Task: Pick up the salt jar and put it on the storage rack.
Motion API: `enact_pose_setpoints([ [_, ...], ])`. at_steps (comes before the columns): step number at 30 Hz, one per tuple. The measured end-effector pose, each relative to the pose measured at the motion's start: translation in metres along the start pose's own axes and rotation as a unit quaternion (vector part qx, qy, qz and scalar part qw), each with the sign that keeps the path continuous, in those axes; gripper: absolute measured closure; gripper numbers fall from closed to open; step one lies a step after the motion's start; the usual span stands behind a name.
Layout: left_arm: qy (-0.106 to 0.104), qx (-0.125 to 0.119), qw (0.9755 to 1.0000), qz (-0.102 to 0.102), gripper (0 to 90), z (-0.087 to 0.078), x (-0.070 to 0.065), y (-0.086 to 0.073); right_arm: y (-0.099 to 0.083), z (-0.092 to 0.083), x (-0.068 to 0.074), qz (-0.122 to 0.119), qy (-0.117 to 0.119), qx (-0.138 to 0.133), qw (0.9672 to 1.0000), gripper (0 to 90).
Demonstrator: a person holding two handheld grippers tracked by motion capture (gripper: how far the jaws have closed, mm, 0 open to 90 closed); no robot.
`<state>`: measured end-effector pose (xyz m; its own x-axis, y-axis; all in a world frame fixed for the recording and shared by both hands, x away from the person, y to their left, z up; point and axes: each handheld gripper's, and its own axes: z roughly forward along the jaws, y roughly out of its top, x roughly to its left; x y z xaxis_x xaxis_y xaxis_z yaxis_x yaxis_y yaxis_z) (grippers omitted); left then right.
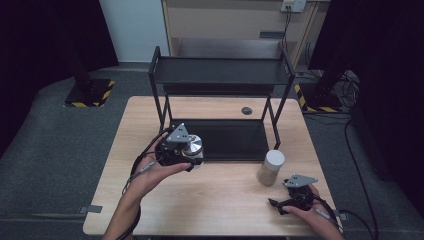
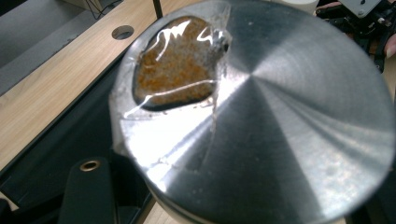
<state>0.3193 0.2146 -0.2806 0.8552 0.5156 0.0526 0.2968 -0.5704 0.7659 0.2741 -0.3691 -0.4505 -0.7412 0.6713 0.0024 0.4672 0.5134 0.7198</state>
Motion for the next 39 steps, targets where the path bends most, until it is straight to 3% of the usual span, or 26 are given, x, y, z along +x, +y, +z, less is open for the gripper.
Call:
enact_pose_setpoints([
  [9,0.003,0.004,1.0,-0.008,29.8,-0.009,0.007,0.021,0.0,0.0,0.0,0.0,0.0,0.0,1.0,1.4],
  [31,0.017,0.005,0.9998,0.012,29.7,-0.034,0.025,0.083,0.0,0.0,0.0,0.0,0.0,0.0,1.0,1.4],
  [39,0.014,0.005,0.9994,0.032,29.8,-0.049,0.035,0.114,0.0,0.0,0.0,0.0,0.0,0.0,1.0,1.4],
])
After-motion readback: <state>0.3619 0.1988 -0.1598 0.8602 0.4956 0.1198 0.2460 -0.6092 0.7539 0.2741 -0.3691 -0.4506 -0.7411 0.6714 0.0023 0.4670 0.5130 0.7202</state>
